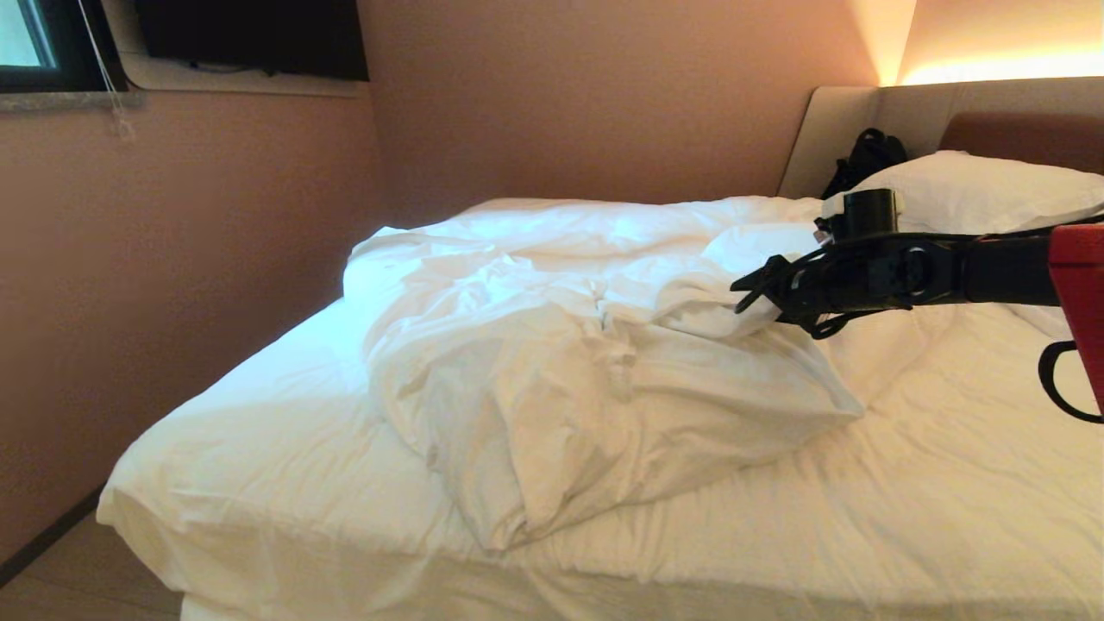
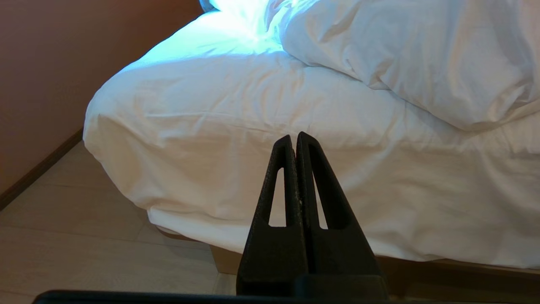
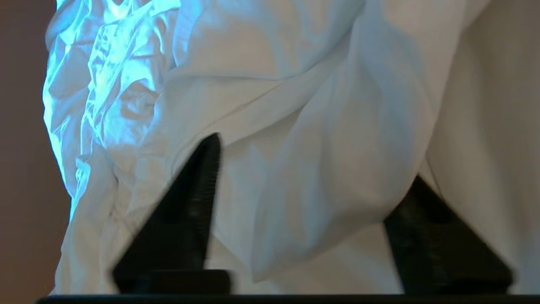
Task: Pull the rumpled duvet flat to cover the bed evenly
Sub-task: Flatten the corners of the folded blanket
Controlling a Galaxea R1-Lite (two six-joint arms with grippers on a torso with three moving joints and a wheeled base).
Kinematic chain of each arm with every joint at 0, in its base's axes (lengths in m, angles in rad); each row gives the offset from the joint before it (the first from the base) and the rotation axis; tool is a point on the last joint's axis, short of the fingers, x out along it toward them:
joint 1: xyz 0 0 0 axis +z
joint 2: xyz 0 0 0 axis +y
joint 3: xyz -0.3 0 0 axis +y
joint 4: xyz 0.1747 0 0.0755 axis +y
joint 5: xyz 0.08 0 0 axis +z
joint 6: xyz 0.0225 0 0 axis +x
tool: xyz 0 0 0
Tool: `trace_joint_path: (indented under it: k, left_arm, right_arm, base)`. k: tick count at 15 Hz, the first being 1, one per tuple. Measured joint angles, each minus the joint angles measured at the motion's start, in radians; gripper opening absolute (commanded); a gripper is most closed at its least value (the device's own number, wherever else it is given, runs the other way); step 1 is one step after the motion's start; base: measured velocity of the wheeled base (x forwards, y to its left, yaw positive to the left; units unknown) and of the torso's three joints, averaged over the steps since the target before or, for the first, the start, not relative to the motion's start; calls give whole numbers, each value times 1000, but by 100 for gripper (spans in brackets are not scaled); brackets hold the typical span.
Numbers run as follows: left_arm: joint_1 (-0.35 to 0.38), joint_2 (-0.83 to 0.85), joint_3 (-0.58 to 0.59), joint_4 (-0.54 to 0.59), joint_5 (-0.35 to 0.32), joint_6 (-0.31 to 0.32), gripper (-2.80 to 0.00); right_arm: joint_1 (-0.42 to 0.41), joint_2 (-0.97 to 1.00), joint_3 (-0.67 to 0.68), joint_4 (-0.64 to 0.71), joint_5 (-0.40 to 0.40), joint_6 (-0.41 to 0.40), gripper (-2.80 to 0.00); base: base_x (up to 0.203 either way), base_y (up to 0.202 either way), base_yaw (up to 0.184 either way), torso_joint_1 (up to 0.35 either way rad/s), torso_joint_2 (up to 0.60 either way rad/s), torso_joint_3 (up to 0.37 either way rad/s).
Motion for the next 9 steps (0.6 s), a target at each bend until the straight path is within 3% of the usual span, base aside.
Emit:
trace_joint_path:
  k: [9]
  left_arm:
    - [0,0,0,1,0,1,-280]
  right_arm:
    - [-7,24,-18,21,31,15,-280]
  base:
    - [0,0,0,0,0,0]
